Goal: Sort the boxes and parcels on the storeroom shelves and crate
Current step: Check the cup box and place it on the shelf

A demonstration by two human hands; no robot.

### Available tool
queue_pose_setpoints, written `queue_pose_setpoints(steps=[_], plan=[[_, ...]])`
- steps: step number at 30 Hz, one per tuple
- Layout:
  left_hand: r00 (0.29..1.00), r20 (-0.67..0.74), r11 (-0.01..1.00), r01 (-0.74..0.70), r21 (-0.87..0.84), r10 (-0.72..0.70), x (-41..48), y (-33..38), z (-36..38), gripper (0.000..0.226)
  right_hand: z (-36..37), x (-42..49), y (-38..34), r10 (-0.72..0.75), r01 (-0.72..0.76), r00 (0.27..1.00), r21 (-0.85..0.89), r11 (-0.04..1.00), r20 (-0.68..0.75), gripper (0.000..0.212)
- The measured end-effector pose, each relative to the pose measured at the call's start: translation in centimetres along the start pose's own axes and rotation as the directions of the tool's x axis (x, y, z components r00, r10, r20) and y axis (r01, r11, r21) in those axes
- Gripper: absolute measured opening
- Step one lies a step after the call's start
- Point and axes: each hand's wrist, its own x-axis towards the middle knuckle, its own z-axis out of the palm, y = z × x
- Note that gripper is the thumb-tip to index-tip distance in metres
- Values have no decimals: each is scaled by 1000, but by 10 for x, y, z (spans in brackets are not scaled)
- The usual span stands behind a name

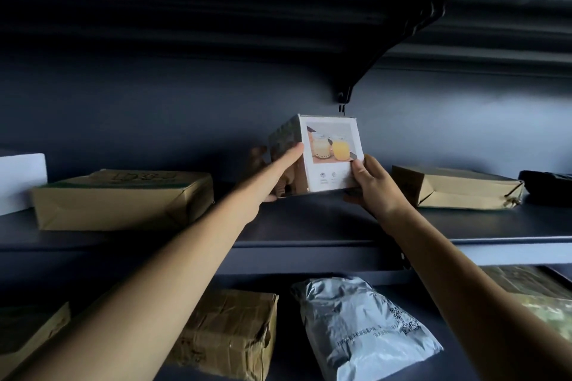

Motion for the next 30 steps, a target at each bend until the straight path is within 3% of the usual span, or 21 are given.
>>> queue_pose_setpoints(steps=[5, 9, 13, 16, 19, 21, 24, 25, 30], plan=[[1000, 9, 996, -19, 85, 18, 2, -5, -2, 71, 0, 2, 5, -176, 154, 982, -254, 955, -65, 42], [996, -45, 989, -76, 125, 82, 7, -12, 6, 70, -2, -2, 7, -244, 238, 970, -280, 930, 11, 59], [964, -74, 944, -234, 233, 257, 11, -18, 6, 62, 1, -6, 3, -208, 231, 970, -219, 948, 125, 96], [926, -93, 906, -330, 267, 365, 14, -19, 2, 36, -1, -9, -3, -197, 209, 972, -90, 974, 126, 83], [945, -117, 950, -296, 96, 307, 16, -14, -2, 20, -5, -11, -4, -212, 217, 973, -60, 974, 87, 67], [972, -60, 970, -232, -74, 228, 13, -10, -4, 23, -4, -15, -9, -215, 218, 972, -15, 976, 91, 71], [987, 101, 978, -104, -182, 124, 12, -6, -6, 66, -4, -18, -12, -220, 212, 967, 75, 974, 126, 89], [982, 146, 978, -90, -188, 118, 11, -6, -6, 70, -5, -19, -12, -232, 219, 962, 104, 970, 145, 88], [961, 246, 979, -79, -189, 125, 6, -2, -8, 52, -4, -24, -16, -262, 233, 945, 158, 959, 194, 62]])
